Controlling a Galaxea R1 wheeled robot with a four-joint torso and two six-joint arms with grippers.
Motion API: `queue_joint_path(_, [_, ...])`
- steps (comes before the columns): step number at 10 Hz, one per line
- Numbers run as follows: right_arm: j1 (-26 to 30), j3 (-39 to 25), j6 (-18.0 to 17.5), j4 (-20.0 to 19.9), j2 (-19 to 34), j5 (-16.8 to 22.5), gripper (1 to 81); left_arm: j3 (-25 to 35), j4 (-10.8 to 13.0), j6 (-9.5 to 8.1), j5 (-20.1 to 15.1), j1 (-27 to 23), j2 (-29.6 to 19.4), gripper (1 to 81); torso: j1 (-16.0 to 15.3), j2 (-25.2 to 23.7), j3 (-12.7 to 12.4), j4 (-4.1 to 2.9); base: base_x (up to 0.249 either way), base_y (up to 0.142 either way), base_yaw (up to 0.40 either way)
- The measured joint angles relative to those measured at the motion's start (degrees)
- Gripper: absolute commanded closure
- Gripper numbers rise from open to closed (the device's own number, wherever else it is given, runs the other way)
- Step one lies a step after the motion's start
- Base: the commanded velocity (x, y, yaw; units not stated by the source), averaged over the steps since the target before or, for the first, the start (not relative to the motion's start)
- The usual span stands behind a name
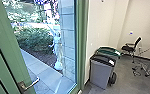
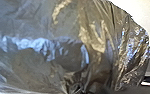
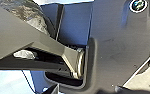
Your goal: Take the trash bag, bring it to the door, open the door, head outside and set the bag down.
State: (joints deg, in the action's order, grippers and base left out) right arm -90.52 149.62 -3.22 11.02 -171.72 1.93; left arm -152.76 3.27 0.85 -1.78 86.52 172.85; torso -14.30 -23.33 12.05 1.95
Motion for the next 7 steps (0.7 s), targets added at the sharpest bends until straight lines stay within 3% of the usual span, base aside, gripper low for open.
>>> queue_joint_path(7, [-0.1, 0.2, 0.1, 0.0, 0.0, 0.0, 1.0, 0.0, 0.0, -0.04, 0.0, 0.1, 0.0, 81.1, 0.0, 0.0, 0.0, 0.0, 0.0, 0.0, 0.0])
